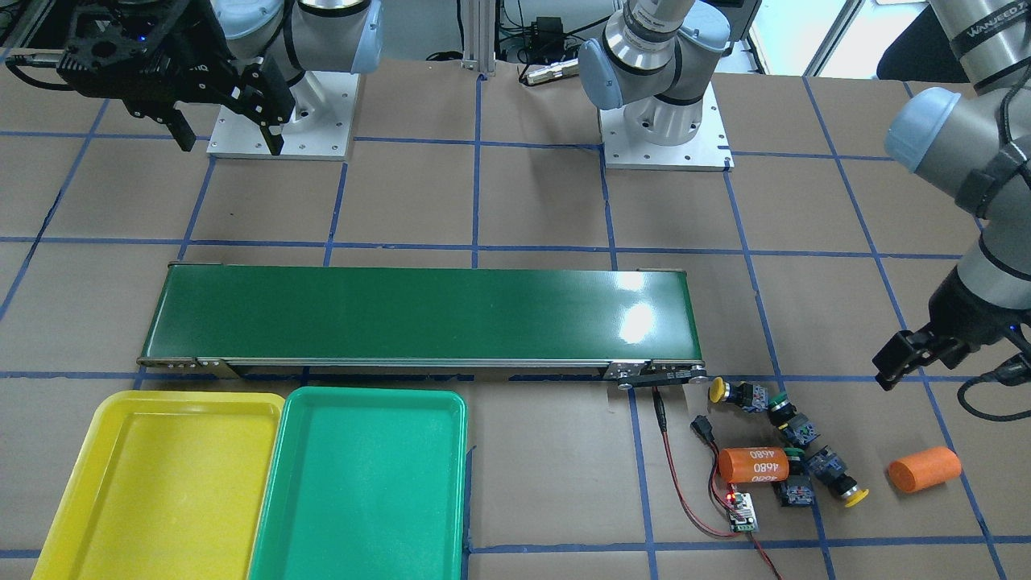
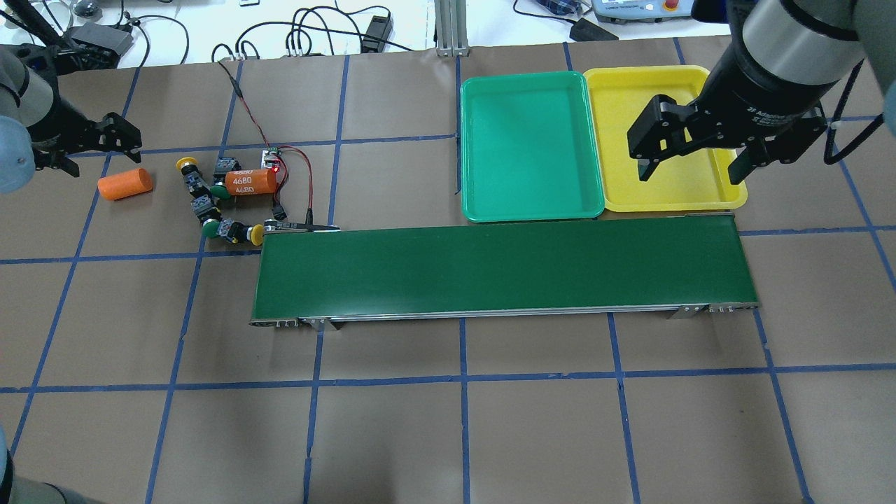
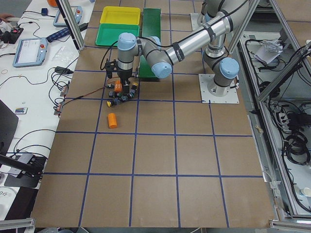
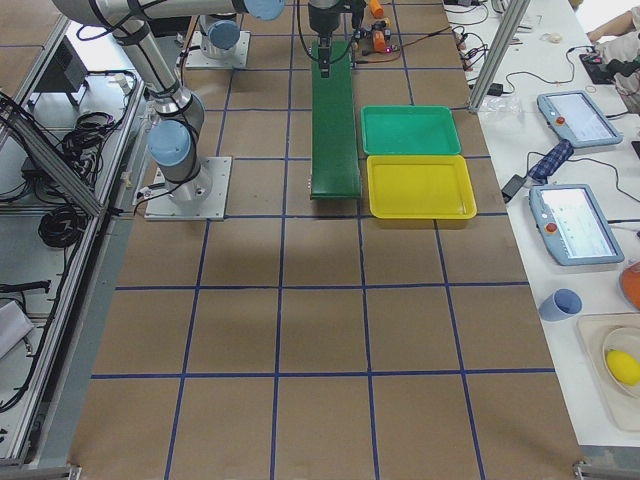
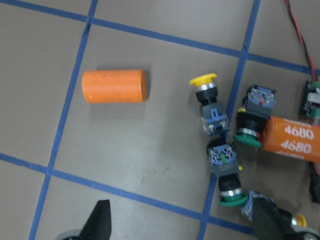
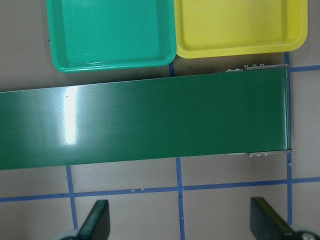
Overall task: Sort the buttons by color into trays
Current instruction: 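Move the left gripper farther out and grasp the loose orange cylinder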
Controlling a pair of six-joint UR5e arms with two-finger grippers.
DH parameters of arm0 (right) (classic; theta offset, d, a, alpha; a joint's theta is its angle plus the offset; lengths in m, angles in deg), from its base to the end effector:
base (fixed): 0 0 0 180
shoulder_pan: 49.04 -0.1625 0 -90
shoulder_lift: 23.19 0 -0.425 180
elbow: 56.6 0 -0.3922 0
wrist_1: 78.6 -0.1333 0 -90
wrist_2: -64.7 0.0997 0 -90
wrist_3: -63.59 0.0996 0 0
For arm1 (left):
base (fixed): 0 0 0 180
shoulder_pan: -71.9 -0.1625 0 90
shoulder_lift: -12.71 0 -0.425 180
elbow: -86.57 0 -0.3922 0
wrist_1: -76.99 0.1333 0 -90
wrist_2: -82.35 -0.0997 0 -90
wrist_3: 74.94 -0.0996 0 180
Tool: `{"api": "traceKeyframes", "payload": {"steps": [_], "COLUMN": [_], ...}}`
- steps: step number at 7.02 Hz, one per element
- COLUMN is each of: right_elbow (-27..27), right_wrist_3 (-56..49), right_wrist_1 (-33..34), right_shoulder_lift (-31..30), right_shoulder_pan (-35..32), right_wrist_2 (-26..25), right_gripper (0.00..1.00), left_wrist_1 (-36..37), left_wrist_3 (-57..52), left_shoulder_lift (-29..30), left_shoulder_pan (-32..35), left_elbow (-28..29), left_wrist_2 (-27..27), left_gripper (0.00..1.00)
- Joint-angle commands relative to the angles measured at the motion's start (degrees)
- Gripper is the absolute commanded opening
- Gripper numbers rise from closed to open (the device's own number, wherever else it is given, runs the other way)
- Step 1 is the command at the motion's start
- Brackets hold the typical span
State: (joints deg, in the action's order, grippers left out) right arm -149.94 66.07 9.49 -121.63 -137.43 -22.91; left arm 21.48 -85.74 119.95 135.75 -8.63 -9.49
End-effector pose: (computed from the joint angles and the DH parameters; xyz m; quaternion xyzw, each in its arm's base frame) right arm 0.1252 -0.4370 0.5240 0.0351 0.9988 -0.0277 0.0211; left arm 0.1506 -0.6020 0.3422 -0.1345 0.9852 -0.0945 0.0484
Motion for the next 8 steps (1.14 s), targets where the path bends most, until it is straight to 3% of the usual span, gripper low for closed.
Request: {"api": "traceKeyframes", "payload": {"steps": [1,2,5,8], "right_elbow": [0.00,0.00,0.00,0.00], "right_wrist_3": [-0.02,-0.02,0.07,-0.20], "right_wrist_1": [-0.02,0.06,0.07,0.07], "right_shoulder_lift": [0.00,0.00,0.00,0.00], "right_shoulder_pan": [0.06,-0.03,0.06,0.15], "right_wrist_2": [-0.02,0.06,0.07,0.15], "right_gripper": [1.00,1.00,1.00,1.00], "left_wrist_1": [2.94,6.09,6.47,6.56], "left_wrist_3": [-0.79,-0.80,-1.85,-1.59], "left_shoulder_lift": [5.50,8.05,15.61,20.38], "left_shoulder_pan": [-1.18,-1.63,-2.51,-2.51], "left_elbow": [2.90,5.52,12.83,14.33], "left_wrist_2": [0.09,0.00,0.09,0.44], "left_gripper": [1.00,1.00,1.00,1.00]}}
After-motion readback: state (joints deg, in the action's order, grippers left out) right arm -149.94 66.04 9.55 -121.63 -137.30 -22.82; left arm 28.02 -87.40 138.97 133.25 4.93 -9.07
